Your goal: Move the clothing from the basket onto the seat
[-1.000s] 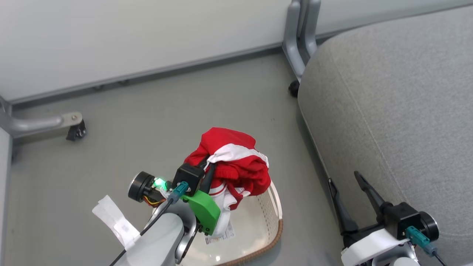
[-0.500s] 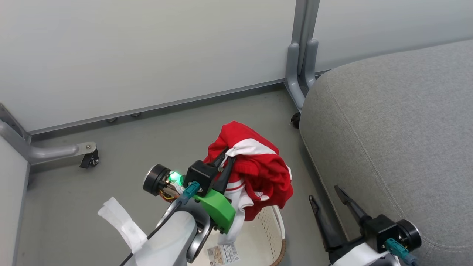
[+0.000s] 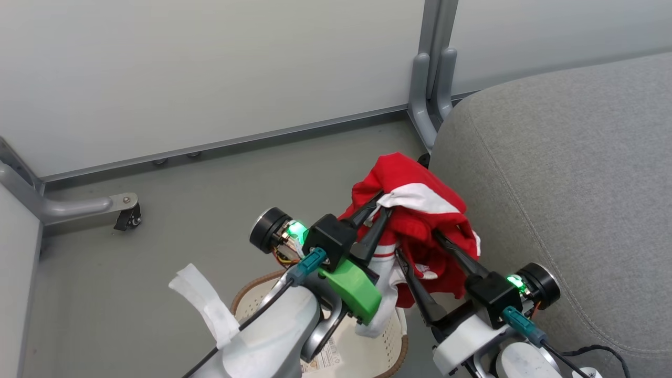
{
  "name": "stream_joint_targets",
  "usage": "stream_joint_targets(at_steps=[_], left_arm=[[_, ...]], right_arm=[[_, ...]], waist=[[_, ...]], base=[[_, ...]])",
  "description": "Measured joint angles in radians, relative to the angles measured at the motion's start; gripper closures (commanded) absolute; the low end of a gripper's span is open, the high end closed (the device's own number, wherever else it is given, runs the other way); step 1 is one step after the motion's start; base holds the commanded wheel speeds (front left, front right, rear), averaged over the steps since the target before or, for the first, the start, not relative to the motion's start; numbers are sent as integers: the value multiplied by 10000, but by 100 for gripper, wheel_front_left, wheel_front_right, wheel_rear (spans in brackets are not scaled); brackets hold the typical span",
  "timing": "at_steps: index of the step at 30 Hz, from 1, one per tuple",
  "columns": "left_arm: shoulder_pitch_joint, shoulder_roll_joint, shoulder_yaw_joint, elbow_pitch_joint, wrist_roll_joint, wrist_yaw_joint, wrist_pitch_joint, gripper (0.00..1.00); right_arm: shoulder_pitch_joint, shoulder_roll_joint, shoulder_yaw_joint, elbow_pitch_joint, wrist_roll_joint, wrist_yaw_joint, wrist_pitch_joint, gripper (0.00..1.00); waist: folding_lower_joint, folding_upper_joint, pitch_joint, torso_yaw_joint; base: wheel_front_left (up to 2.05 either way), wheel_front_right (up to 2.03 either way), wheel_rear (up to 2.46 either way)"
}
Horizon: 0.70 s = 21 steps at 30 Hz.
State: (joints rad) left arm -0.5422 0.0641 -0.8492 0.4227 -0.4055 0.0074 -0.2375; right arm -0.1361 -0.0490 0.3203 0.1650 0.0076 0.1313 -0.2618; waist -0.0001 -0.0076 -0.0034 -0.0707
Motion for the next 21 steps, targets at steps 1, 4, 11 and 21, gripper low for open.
stream_joint_targets(at_steps=[1,4,11,21], left_arm=[[-78,-29,-73,-132,-56,-12,40,100],[-198,-71,-230,-430,-171,-61,127,100],[-381,-105,-568,-1072,-328,-25,345,100],[-446,-107,-800,-1317,-372,15,573,100]], right_arm=[[-50,0,86,88,6,0,0,0],[-136,-2,81,280,0,0,0,0],[-228,2,-454,468,-291,0,0,0],[-230,-2,-485,345,-353,0,0,88]], waist=[[0,0,21,25],[0,0,57,74],[0,0,83,128],[0,0,138,165]], base=[[0,0,0],[0,0,0],[0,0,0],[0,0,0]])
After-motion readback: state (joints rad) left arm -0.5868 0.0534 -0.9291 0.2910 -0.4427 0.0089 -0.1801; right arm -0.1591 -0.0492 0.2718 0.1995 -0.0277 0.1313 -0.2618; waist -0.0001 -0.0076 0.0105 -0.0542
